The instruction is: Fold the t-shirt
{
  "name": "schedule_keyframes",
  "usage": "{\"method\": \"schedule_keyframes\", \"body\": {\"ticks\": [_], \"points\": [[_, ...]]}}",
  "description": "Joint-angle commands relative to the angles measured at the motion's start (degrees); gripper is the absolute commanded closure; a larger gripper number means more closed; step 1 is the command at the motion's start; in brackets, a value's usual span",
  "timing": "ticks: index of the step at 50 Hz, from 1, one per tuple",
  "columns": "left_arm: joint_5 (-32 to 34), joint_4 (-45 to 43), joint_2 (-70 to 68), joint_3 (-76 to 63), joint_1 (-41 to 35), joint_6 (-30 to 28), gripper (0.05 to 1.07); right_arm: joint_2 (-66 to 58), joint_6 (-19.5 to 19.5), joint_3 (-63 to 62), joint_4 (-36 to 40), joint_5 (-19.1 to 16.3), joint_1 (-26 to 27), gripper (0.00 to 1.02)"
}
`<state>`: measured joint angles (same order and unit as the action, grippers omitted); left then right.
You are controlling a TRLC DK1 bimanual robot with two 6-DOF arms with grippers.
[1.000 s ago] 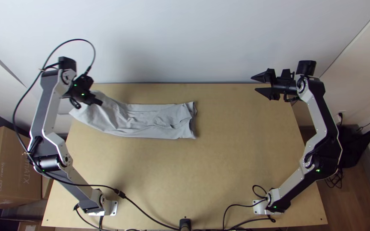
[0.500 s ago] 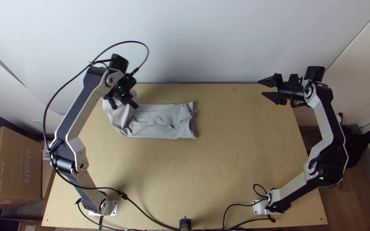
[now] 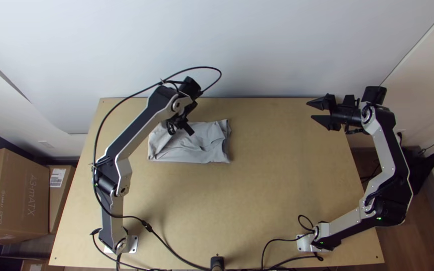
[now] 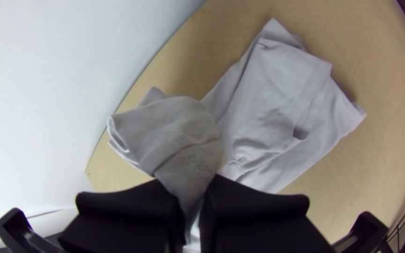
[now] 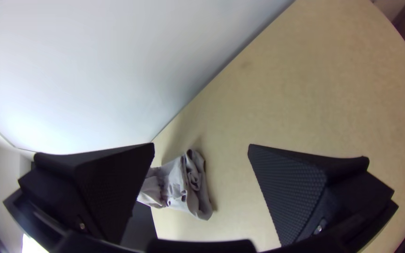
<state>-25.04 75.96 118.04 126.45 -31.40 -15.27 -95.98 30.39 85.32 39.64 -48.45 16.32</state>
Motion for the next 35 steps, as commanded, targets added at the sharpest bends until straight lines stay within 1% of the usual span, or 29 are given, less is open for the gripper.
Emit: {"method": "schedule_keyframes", "body": {"ticks": [1, 5, 8, 16, 19, 35], "points": [[-2.03, -0.20, 1.67, 2.13, -2.35, 2.70, 1.05, 2.82, -2.09, -3.40, 0.09, -0.07, 0.38, 0.10], [-2.30, -0.55, 2.81, 2.57, -3.76, 4.02, 1.05, 3.70, -2.79, -5.87, 0.09, -0.07, 0.30, 0.10], [-2.38, -0.73, 3.60, 2.66, -4.81, 4.46, 1.05, 4.40, -3.32, -7.62, 0.09, -0.07, 0.21, 0.08], [-3.44, -2.40, 6.41, 4.86, -7.63, 5.77, 1.05, 6.25, -4.29, -11.84, -0.70, -0.07, 0.12, 0.08], [-4.23, -4.16, 6.94, 4.94, -8.59, 5.77, 1.05, 6.78, -4.38, -12.90, -1.05, -0.07, 0.12, 0.08], [-4.23, -10.22, 9.58, 6.00, -12.72, 6.57, 1.05, 9.76, -4.82, -19.58, -3.69, -0.07, -0.06, 0.08]]}}
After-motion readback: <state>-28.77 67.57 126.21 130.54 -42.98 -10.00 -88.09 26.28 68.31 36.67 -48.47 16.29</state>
